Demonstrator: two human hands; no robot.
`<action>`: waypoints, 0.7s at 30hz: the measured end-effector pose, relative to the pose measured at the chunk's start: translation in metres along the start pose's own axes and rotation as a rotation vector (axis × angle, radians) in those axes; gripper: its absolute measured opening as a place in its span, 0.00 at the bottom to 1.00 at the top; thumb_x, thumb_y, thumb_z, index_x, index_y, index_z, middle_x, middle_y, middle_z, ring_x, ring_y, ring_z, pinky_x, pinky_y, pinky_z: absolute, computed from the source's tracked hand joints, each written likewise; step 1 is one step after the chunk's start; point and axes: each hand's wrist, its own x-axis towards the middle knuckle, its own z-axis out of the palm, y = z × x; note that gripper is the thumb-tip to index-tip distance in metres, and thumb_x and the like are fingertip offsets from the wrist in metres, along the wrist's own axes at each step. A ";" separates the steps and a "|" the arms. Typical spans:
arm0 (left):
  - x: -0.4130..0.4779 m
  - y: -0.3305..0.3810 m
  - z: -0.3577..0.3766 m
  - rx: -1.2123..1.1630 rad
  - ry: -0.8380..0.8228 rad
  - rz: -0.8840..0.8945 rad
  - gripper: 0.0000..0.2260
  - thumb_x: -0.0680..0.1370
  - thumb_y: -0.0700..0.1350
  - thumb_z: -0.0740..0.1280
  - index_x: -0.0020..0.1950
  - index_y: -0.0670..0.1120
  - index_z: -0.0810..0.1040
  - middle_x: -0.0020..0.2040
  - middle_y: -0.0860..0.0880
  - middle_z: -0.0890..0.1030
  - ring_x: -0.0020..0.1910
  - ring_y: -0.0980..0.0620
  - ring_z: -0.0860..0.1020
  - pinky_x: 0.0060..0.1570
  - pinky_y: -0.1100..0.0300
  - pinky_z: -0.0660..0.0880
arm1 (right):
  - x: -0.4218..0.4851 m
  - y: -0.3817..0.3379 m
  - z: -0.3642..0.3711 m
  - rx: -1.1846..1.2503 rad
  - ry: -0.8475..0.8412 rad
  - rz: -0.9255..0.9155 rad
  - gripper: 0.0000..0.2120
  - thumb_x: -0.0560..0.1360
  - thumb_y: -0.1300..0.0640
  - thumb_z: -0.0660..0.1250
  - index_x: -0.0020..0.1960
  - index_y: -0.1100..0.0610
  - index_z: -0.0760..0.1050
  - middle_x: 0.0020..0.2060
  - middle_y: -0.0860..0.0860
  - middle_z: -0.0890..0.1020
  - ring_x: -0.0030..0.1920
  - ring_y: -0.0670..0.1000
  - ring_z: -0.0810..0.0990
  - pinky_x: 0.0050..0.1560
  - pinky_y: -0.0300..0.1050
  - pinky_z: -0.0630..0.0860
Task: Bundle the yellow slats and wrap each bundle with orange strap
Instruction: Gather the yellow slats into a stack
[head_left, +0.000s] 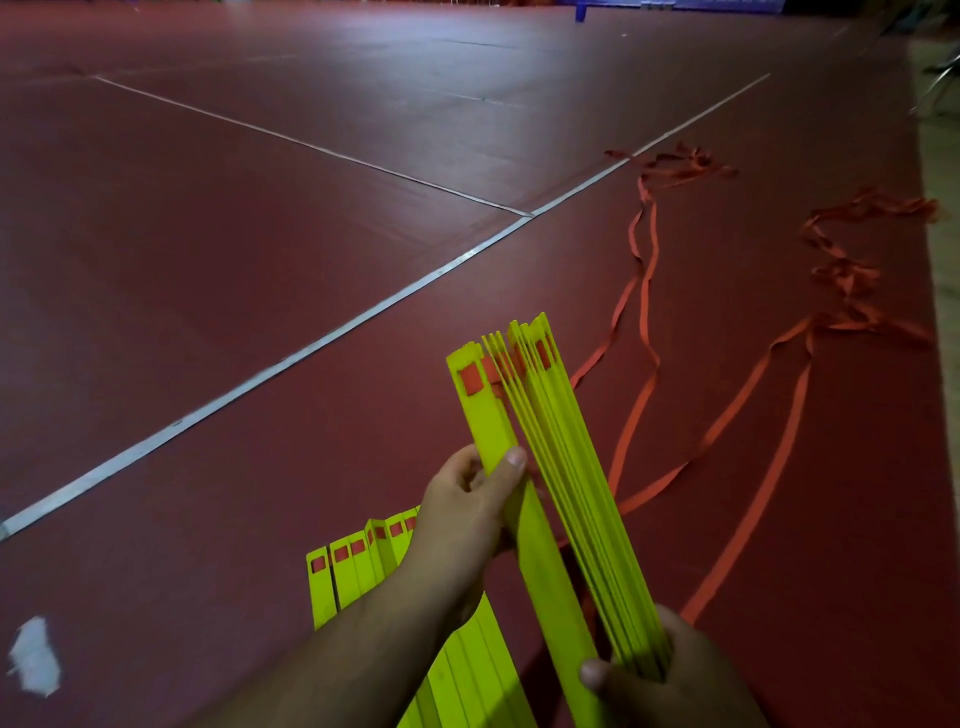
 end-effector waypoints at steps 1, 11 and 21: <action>0.002 -0.002 -0.001 0.013 0.045 -0.010 0.13 0.79 0.49 0.69 0.59 0.43 0.77 0.44 0.39 0.79 0.41 0.48 0.80 0.35 0.56 0.79 | 0.000 0.000 0.000 0.003 0.020 -0.002 0.36 0.44 0.35 0.78 0.48 0.50 0.80 0.30 0.47 0.84 0.32 0.43 0.82 0.34 0.33 0.74; -0.004 0.008 0.003 -0.114 -0.199 -0.248 0.15 0.81 0.53 0.61 0.47 0.46 0.82 0.39 0.45 0.78 0.32 0.50 0.70 0.32 0.59 0.66 | -0.002 -0.003 0.002 0.000 -0.026 -0.042 0.34 0.48 0.36 0.79 0.49 0.51 0.79 0.34 0.48 0.85 0.36 0.44 0.83 0.37 0.34 0.74; -0.012 0.006 0.019 -0.057 0.055 -0.153 0.14 0.85 0.44 0.56 0.65 0.39 0.74 0.34 0.49 0.83 0.30 0.52 0.82 0.31 0.59 0.76 | -0.008 0.002 0.013 -0.074 0.116 0.023 0.11 0.65 0.55 0.79 0.43 0.48 0.80 0.29 0.48 0.83 0.31 0.41 0.80 0.33 0.29 0.71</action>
